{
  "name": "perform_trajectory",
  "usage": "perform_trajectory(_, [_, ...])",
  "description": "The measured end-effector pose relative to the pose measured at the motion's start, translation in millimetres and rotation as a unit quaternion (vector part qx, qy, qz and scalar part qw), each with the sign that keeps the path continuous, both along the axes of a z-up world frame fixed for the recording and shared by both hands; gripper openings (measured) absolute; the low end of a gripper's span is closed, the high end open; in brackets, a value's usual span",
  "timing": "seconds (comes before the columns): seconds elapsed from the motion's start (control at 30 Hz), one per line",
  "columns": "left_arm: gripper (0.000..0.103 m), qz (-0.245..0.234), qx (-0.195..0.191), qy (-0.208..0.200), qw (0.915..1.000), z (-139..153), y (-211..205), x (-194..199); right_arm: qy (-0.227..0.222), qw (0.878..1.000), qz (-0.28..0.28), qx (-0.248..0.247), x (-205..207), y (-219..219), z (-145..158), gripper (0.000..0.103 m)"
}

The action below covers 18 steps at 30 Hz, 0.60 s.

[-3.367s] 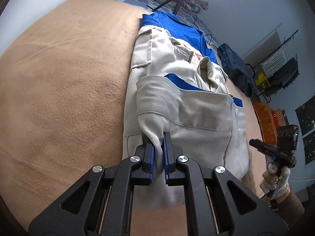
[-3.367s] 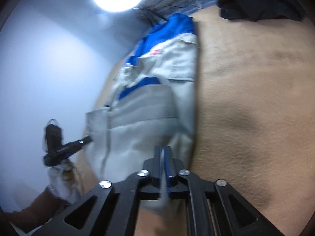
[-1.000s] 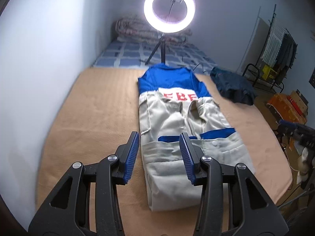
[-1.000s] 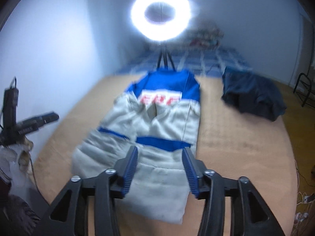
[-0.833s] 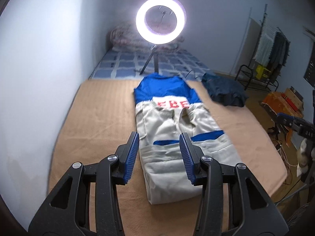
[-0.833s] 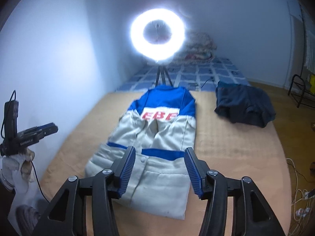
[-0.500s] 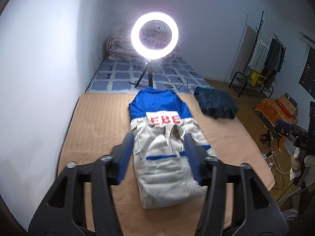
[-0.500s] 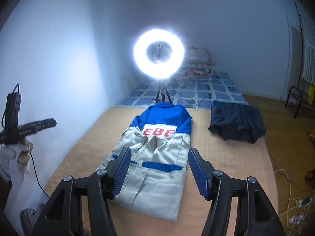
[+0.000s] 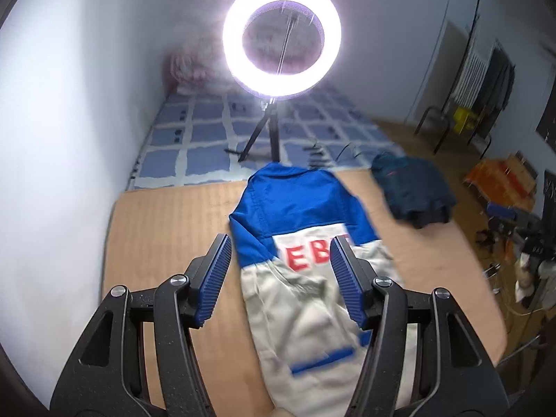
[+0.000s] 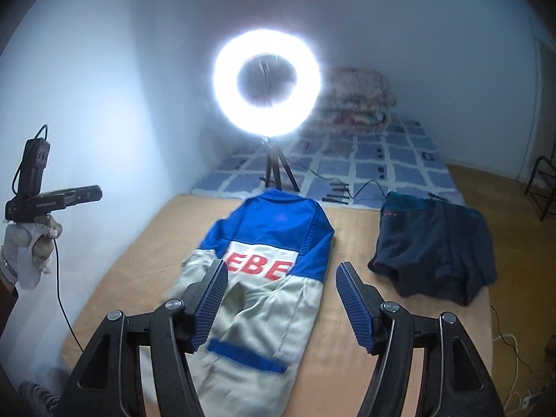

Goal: Fold large clothes

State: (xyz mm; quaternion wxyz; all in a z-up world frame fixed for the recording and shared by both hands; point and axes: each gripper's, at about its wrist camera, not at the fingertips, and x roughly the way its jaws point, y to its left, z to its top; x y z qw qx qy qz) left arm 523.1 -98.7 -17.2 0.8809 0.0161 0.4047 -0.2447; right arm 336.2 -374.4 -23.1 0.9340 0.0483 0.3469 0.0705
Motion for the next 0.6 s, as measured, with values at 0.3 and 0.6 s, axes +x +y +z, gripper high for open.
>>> perform_trajectory(0.3, [0.061,0.009,-0.014,0.1,0.9948,-146,-47,156,0.067,0.998,0.011,0.012,164,-30,-123,0.067])
perform_trajectory(0.6, [0.061,0.011,-0.001,0.151,0.9885,-226,-57,238,0.1,0.993,0.026,0.06,260,-48,-196,0.067])
